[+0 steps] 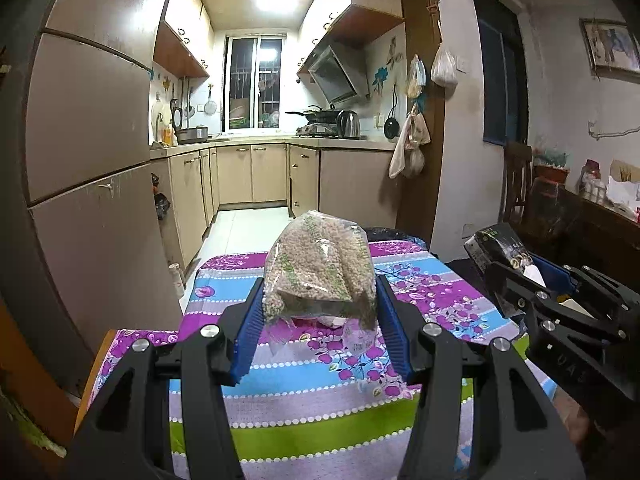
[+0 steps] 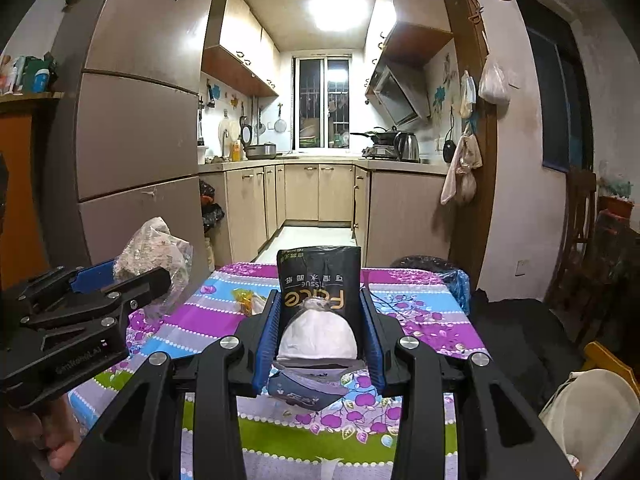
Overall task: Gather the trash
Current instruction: 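Lift the seed bag and black pouch and carry both over the white bucket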
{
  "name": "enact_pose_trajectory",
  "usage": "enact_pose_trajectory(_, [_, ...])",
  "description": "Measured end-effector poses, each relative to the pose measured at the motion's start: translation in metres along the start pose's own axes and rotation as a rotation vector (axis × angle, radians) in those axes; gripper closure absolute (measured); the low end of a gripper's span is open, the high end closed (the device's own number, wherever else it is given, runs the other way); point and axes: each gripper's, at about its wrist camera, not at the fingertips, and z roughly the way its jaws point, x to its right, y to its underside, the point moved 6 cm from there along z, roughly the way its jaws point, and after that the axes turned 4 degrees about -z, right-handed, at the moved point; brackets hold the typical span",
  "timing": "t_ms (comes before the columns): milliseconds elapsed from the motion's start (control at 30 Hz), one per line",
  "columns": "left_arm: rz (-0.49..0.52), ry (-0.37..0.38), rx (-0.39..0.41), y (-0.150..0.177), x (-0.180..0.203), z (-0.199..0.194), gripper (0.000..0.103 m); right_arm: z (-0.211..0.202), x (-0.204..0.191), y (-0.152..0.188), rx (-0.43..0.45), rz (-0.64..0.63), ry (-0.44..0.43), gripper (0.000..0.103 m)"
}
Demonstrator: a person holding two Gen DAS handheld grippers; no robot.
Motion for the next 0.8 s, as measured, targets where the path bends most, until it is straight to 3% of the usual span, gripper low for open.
enact_pose_trajectory(167, [0.005, 0.008, 0.004, -0.002, 0.004, -0.004, 0.052, -0.019, 0.01, -0.005, 0.012, 0.005, 0.027, 0.064])
enact_pose_trajectory(367, [0.03, 0.059, -0.013, -0.007, 0.027, 0.002, 0.052, -0.045, 0.05, -0.009, 0.008, 0.025, 0.112, 0.064])
enact_pose_trajectory(500, [0.054, 0.129, -0.029, -0.011, 0.065, 0.011, 0.052, -0.065, 0.086, -0.004, -0.008, 0.049, 0.186, 0.064])
enact_pose_trajectory(800, [0.155, 0.352, -0.074, -0.007, 0.195, 0.025, 0.052, -0.127, 0.201, 0.021, -0.061, 0.119, 0.391, 0.064])
